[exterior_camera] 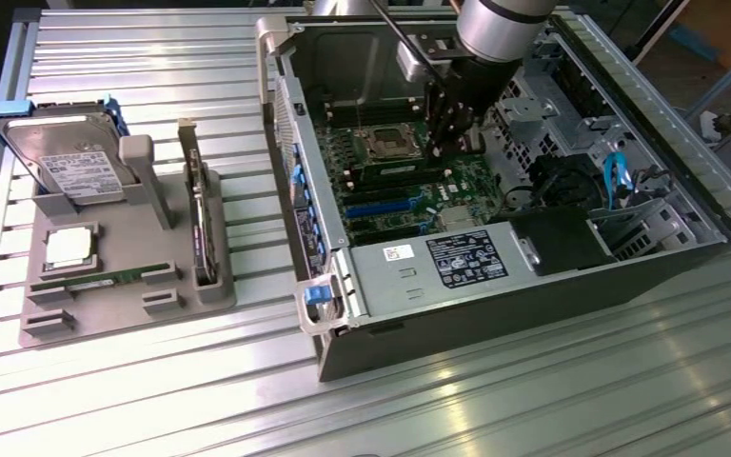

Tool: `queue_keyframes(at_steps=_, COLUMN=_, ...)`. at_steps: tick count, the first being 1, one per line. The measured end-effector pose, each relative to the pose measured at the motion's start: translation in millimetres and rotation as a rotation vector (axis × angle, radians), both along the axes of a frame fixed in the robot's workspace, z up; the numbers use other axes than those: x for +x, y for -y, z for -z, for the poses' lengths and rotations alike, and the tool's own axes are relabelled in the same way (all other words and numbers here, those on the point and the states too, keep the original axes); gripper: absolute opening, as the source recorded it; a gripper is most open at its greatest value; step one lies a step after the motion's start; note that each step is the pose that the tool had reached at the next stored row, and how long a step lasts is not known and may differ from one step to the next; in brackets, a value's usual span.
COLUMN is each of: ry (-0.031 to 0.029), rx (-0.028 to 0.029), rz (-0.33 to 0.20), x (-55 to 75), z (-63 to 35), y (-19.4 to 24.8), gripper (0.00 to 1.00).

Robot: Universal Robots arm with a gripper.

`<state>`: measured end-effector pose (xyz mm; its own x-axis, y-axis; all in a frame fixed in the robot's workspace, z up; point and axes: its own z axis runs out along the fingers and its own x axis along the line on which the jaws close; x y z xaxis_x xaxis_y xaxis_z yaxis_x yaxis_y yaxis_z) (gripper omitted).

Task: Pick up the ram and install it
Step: 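Insert the ram into the slot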

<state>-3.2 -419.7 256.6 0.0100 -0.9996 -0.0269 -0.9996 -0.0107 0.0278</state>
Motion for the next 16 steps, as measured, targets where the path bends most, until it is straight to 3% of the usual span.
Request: queue_keyframes(at_steps=16, ry=-0.0001, rx=-0.0005, rz=0.0, x=-0.2, z=6.9, y=-4.0, gripper=0.12)
